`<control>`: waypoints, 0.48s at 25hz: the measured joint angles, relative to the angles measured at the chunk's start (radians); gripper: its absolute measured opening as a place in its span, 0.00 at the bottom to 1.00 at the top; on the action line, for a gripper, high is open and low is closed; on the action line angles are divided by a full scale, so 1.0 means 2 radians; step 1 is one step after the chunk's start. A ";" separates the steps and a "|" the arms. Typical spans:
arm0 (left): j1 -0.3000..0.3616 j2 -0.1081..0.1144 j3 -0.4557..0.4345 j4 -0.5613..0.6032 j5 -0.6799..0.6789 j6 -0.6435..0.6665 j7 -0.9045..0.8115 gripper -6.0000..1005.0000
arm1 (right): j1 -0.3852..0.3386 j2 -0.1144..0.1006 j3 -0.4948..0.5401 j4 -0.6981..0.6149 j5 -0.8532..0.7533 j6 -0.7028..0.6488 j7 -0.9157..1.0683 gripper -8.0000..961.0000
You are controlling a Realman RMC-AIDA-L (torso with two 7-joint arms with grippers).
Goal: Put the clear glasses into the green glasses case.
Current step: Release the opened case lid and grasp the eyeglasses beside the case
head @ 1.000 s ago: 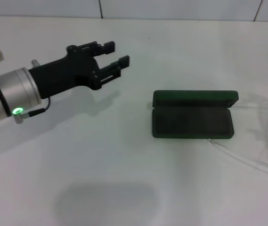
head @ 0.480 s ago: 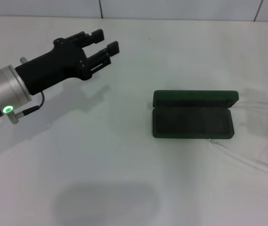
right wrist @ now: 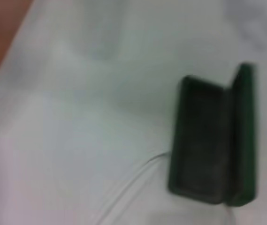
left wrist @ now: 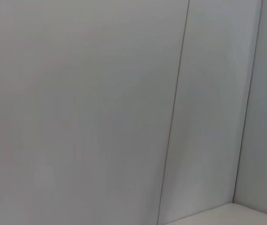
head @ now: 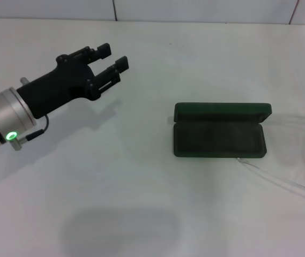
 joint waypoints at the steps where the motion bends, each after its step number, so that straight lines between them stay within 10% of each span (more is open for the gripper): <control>1: 0.000 0.000 0.000 -0.004 -0.001 0.000 0.002 0.56 | 0.001 0.002 -0.011 0.000 -0.012 -0.002 -0.003 0.84; 12: 0.002 0.001 -0.002 -0.014 -0.020 -0.003 0.000 0.57 | 0.001 0.016 -0.083 -0.001 -0.085 -0.026 -0.006 0.82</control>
